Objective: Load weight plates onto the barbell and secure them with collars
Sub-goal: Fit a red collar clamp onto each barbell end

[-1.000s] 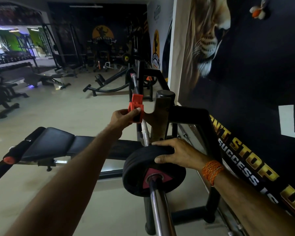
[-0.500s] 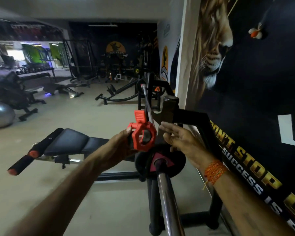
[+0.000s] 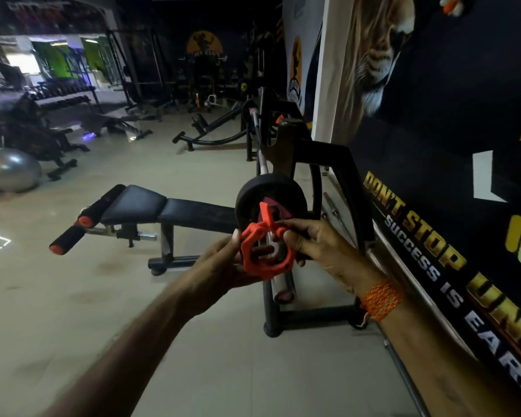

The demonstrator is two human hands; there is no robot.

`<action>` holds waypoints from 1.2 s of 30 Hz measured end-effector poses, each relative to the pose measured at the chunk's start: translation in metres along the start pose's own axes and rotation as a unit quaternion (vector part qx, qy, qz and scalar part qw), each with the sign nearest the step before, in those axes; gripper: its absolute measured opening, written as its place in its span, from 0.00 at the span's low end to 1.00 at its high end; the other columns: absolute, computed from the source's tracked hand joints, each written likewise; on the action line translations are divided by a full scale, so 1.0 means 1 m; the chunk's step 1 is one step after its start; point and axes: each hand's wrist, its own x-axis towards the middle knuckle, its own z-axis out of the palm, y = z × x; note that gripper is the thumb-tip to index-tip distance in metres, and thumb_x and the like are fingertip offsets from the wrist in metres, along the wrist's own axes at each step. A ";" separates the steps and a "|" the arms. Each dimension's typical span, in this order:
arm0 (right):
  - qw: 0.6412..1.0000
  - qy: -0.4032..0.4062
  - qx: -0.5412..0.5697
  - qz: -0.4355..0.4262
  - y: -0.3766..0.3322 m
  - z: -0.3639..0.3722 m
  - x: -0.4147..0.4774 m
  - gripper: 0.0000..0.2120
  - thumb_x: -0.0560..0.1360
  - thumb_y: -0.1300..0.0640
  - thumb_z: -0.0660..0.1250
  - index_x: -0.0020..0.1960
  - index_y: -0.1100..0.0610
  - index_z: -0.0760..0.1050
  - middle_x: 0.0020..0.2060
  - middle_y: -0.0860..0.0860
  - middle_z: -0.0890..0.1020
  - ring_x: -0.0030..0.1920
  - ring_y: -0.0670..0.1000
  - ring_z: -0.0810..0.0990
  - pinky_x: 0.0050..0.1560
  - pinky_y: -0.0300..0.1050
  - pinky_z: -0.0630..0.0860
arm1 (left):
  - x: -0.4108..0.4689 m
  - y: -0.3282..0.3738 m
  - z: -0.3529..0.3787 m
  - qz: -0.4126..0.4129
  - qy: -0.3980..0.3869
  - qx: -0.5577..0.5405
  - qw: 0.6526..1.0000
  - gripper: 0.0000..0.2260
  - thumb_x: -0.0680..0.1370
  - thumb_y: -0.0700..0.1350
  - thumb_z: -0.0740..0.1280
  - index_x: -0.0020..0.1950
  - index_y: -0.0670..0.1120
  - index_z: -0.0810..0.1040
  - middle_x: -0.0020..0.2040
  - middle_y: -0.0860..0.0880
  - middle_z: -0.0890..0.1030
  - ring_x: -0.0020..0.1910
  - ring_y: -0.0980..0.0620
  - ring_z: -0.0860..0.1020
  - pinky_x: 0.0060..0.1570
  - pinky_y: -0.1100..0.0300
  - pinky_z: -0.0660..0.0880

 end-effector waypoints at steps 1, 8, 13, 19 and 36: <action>1.000 0.011 -0.014 -0.003 0.003 0.003 -0.007 0.16 0.81 0.54 0.64 0.68 0.55 0.77 0.48 0.46 0.85 0.43 0.37 0.83 0.40 0.30 0.76 | -0.007 -0.002 0.000 0.005 -0.010 0.008 1.000 0.15 0.85 0.49 0.54 0.65 0.46 0.74 0.64 0.40 0.80 0.58 0.45 0.83 0.53 0.55 0.81; 0.997 0.054 -0.058 0.021 0.028 0.024 -0.045 0.20 0.79 0.48 0.68 0.69 0.48 0.74 0.55 0.37 0.78 0.51 0.33 0.77 0.43 0.27 0.75 | -0.031 -0.036 0.005 0.052 0.024 0.097 0.994 0.16 0.81 0.45 0.67 0.69 0.47 0.76 0.61 0.46 0.83 0.60 0.47 0.82 0.56 0.55 0.80; 0.991 0.074 -0.111 0.028 0.062 0.031 -0.070 0.26 0.74 0.35 0.68 0.69 0.43 0.75 0.63 0.43 0.78 0.64 0.42 0.75 0.62 0.45 0.75 | -0.044 -0.074 0.014 0.021 0.050 0.118 0.992 0.17 0.80 0.47 0.69 0.68 0.51 0.77 0.59 0.48 0.84 0.58 0.50 0.82 0.53 0.58 0.81; 0.983 0.098 -0.155 0.033 0.090 0.030 -0.074 0.22 0.77 0.47 0.71 0.70 0.48 0.75 0.62 0.49 0.73 0.65 0.50 0.75 0.62 0.57 0.79 | -0.036 -0.105 0.028 0.007 0.094 0.131 0.987 0.16 0.79 0.50 0.69 0.68 0.55 0.77 0.61 0.52 0.80 0.52 0.55 0.83 0.44 0.64 0.79; 0.979 0.161 -0.108 0.061 0.113 0.025 -0.006 0.24 0.76 0.58 0.73 0.70 0.48 0.76 0.65 0.48 0.77 0.65 0.46 0.75 0.48 0.23 0.72 | 0.032 -0.114 0.012 -0.055 0.103 0.003 0.993 0.15 0.81 0.46 0.66 0.68 0.53 0.77 0.56 0.49 0.85 0.55 0.54 0.83 0.49 0.61 0.81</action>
